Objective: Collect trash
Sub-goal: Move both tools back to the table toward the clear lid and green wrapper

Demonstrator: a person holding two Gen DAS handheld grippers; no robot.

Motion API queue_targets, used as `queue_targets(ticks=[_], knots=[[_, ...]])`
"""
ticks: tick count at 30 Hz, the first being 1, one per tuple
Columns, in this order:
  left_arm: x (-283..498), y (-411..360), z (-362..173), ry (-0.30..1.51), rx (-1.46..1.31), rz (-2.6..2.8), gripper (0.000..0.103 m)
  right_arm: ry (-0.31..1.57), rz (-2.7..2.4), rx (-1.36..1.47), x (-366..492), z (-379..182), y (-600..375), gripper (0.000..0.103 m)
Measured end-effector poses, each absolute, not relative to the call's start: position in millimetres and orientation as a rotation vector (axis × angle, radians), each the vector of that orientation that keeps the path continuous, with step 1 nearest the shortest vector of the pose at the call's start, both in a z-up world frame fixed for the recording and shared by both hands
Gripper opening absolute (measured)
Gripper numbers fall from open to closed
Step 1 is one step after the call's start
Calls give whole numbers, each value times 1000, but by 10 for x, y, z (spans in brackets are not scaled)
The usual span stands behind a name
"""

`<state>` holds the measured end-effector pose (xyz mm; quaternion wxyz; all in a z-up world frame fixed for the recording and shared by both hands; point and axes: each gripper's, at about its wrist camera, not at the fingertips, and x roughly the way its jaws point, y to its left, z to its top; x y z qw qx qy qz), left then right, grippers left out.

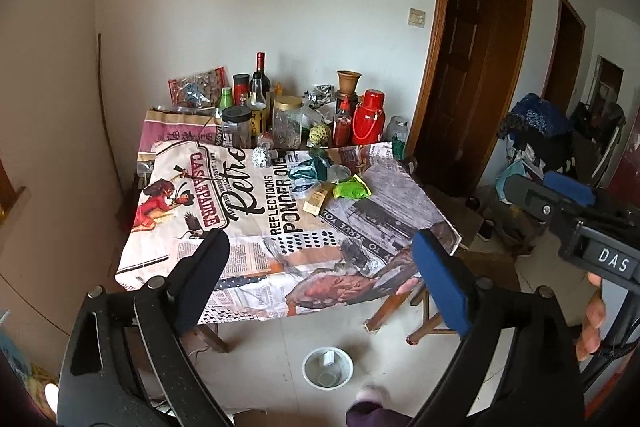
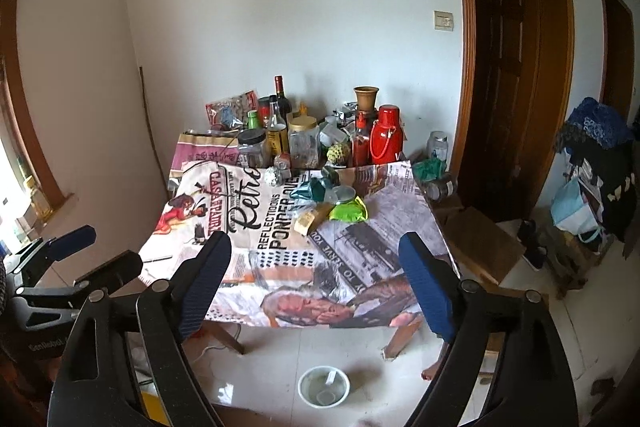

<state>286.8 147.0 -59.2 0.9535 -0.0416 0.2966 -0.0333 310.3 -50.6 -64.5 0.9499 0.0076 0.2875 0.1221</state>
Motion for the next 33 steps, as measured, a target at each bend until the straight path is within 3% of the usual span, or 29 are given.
queue_targets(ticks=[23,33], knots=[[4896,901,-634,655,-149,87,93,629,352,3,4929,-613,-1295,84],[5559,931,-1085,794,-179,102,93,750,358,-20,5519,-993,-1299,84]])
